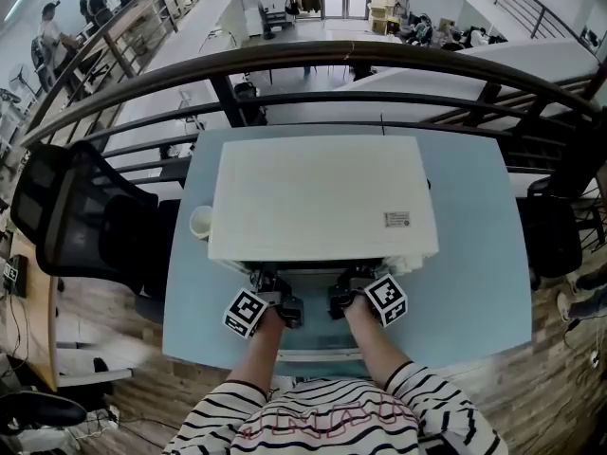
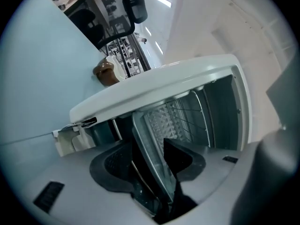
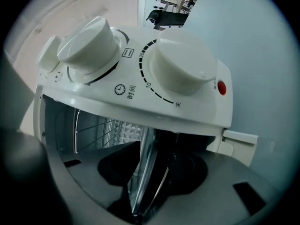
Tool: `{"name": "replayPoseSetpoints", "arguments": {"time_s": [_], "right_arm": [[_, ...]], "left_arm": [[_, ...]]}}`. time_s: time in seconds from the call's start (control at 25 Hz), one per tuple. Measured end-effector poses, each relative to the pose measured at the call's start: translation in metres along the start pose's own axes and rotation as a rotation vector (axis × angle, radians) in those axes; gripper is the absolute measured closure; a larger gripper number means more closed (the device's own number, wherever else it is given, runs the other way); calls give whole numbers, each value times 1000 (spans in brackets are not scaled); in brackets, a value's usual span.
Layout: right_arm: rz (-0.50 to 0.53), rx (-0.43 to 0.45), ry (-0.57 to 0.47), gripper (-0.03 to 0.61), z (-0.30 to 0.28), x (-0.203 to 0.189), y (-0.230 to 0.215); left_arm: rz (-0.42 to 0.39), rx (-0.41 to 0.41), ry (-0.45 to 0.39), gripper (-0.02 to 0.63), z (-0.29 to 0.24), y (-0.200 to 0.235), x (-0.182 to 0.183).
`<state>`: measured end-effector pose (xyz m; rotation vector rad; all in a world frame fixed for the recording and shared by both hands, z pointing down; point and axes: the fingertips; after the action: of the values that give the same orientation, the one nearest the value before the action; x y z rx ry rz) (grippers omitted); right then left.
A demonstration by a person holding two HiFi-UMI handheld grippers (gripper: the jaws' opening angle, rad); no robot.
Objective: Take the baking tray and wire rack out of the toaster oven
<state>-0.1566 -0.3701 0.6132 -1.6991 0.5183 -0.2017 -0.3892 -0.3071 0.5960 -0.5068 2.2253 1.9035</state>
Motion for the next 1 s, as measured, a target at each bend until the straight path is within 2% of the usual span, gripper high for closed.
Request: {"name": "replayPoseSetpoints", "arguments": {"time_s": [0.2,0.36,0.44,0.52,0.76,1.0], "right_arm": [[-7,-14,14,428,-2,-1,-4],[-7,-6,26,482,-3,0,-2],[-16,-10,30,486,-4,-1,-1],[-17,-19,33,489,-2,-2,-2],[-31,-39,31,494,17,-8,-5],[-60,-62,27,499,51,-16,-14]], "left_arm": [[46,-10,-29,422,-14,6,9],[92,2,-45,422,-23,11,13],[101,17,-50,444,-22,15,15],[113,33,-52,509,-19,20,15],[148,40,-36,509,-1,23,10],[216,34,-46,518,31,28,-4]]}}
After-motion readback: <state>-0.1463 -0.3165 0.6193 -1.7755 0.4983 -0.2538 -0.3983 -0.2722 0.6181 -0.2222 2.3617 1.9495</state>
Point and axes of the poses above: the fingertips, and each gripper's own axes: z backward along the fingers, y to its left, x out of its top, and after that the axes turned 4 degrees about y, right-handed
